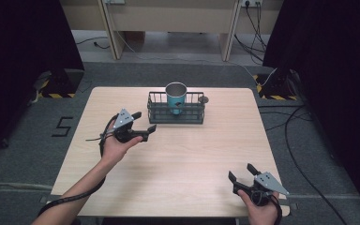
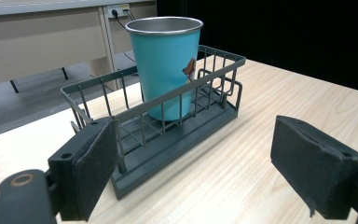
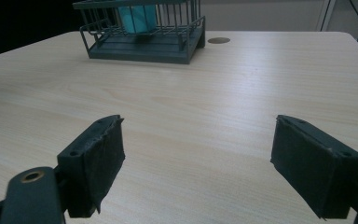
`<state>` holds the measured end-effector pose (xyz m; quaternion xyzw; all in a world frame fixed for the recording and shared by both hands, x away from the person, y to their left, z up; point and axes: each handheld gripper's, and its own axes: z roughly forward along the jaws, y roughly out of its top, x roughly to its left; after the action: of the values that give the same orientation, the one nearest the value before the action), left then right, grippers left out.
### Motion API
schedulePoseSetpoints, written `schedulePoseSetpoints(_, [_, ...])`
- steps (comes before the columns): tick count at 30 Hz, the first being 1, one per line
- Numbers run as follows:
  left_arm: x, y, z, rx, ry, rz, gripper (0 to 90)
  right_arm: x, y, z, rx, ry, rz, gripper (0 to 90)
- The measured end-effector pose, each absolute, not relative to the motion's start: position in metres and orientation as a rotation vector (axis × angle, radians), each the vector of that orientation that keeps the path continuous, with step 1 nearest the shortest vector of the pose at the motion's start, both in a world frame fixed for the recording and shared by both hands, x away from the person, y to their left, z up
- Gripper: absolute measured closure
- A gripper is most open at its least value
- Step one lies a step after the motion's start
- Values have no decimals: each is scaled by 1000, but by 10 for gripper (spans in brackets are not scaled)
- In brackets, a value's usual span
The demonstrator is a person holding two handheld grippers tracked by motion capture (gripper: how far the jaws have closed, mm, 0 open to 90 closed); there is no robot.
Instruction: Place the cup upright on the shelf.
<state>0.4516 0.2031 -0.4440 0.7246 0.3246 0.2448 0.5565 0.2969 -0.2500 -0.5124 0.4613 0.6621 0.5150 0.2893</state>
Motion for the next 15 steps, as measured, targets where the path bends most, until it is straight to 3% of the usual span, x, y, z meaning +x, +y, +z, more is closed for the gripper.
schedulePoseSetpoints(15, [423,228,-455,1715,780,577,144,297,-250,-512,1234,1766,1374,178])
